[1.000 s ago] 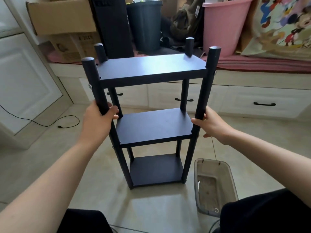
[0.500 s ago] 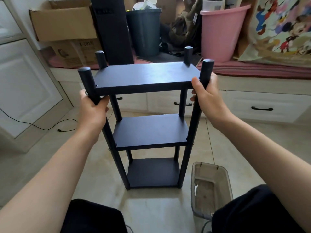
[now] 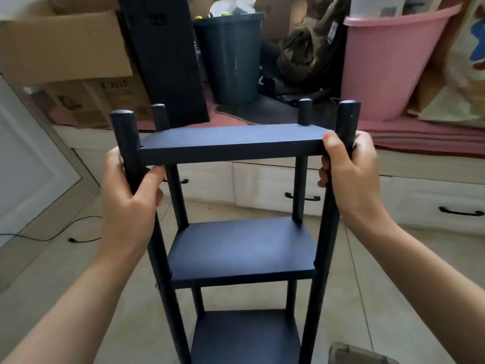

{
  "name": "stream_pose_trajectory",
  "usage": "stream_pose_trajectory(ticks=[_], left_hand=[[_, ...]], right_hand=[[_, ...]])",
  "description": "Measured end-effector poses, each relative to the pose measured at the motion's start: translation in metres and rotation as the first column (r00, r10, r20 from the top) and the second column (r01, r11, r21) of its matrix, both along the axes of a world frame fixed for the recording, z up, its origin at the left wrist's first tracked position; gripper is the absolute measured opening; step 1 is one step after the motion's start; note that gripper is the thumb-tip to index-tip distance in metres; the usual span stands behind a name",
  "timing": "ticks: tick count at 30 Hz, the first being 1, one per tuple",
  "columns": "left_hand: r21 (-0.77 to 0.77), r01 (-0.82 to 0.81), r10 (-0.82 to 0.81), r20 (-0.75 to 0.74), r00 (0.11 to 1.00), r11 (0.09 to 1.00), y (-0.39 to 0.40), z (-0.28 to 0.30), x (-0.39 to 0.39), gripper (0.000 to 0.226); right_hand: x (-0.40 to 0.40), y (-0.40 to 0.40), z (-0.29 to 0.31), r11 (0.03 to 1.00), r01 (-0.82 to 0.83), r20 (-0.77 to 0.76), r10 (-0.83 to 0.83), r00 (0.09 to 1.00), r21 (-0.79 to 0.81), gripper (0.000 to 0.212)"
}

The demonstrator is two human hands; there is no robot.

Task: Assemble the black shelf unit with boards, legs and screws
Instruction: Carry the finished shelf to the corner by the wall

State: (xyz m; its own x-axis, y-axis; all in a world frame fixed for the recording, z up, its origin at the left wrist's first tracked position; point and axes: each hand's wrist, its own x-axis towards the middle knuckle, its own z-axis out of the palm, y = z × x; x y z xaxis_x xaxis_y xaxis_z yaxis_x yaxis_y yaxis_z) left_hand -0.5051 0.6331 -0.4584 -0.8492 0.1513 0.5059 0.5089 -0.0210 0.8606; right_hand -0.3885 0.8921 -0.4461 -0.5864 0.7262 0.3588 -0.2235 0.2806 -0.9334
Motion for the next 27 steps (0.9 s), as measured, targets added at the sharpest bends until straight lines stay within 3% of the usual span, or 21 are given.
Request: stream_pose_trajectory(ticks=[3, 7, 11, 14, 16, 19, 21, 24, 27], left_hand=[[0.001, 0.022, -0.022, 0.069, 0.997, 1.0, 0.005, 0.005, -0.006, 0.017], [-0.049, 0.053, -0.037, 0.286, 0.957, 0.997, 0.002, 0.03, -0.004, 0.028], [-0.124, 0.127, -0.046, 0.512, 0.858, 0.984, -0.007, 0.063, 0.009, 0.045], [-0.097, 0.183, -0.068, 0.686, 0.724, 0.978, -0.013, 0.093, 0.02, 0.042], [-0.087, 0.197, -0.053, 0.791, 0.61, 0.977, -0.02, 0.117, 0.024, 0.024], [-0.078, 0.234, -0.034, 0.898, 0.439, 0.969, -0.029, 0.124, 0.031, 0.066], [-0.079, 0.232, 0.006, 0.954, 0.3, 0.969, -0.036, 0.134, 0.035, 0.081], [-0.087, 0.204, 0.058, 0.987, 0.147, 0.975, -0.044, 0.145, 0.041, 0.033], [-0.187, 0.11, 0.181, 0.981, 0.065, 0.976, -0.043, 0.144, 0.051, 0.026]], right_hand=[[-0.006, 0.007, 0.004, 0.997, -0.03, 0.025, 0.032, 0.999, -0.075, 0.022], [-0.003, 0.009, 0.021, 0.987, -0.055, 0.168, 0.08, 0.983, -0.151, 0.024], [0.015, 0.015, 0.047, 0.994, -0.077, 0.445, 0.101, 0.89, -0.071, 0.023], [0.029, 0.017, 0.071, 0.993, -0.101, 0.616, 0.118, 0.779, -0.062, 0.025], [0.033, 0.016, 0.092, 0.971, -0.101, 0.669, 0.225, 0.708, -0.219, 0.039], [0.043, 0.014, 0.101, 0.817, -0.047, 0.571, 0.441, 0.692, -0.575, 0.061], [0.052, 0.01, 0.107, 0.739, -0.013, 0.543, 0.508, 0.669, -0.674, 0.06], [0.065, -0.002, 0.114, 0.725, 0.067, 0.593, 0.503, 0.629, -0.686, 0.043], [0.073, -0.017, 0.118, 0.709, 0.157, 0.644, 0.494, 0.584, -0.687, 0.046]])
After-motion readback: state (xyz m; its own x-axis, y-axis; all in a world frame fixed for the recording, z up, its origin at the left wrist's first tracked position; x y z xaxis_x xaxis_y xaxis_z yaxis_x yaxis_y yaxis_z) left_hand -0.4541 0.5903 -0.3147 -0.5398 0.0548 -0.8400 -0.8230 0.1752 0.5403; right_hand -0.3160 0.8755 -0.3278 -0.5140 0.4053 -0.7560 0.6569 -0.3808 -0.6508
